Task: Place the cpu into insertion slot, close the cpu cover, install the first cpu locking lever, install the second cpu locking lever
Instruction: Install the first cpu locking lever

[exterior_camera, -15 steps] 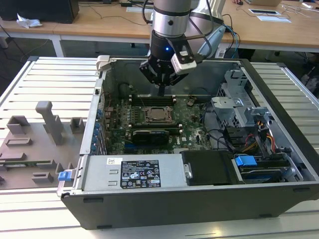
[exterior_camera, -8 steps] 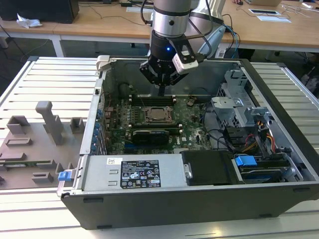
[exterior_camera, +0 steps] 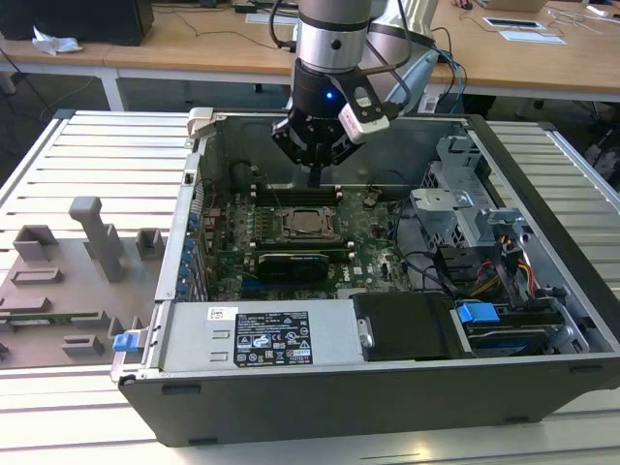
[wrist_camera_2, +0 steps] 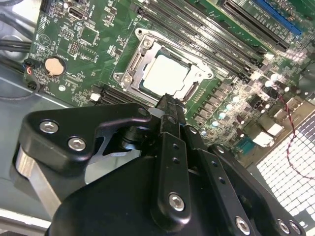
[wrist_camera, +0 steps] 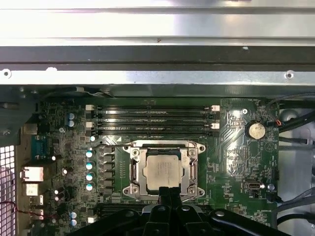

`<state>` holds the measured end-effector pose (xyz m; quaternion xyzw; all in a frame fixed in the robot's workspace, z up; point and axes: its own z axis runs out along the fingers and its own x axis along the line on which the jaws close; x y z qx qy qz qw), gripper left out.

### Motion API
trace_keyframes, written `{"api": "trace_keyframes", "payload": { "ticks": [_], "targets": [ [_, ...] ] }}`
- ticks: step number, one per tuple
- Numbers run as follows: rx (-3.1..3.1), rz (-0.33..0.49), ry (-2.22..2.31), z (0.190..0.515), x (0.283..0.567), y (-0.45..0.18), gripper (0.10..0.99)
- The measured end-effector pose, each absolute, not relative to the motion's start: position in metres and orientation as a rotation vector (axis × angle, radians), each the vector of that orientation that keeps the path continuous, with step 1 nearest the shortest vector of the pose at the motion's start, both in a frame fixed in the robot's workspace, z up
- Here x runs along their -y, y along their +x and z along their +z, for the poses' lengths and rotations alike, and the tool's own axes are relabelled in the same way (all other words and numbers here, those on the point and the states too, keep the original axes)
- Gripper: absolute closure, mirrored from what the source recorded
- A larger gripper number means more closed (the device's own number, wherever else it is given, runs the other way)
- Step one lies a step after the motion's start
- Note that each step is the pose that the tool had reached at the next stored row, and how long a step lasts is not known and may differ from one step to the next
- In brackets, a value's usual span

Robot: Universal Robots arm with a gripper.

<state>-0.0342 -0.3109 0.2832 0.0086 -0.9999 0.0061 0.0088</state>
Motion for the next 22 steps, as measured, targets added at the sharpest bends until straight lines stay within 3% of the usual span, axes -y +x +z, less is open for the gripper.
{"api": "trace_keyframes", "payload": {
  "ticks": [22],
  "targets": [
    [3.127,0.020,0.049,0.280,0.300,-0.101,0.980]
  ]
}}
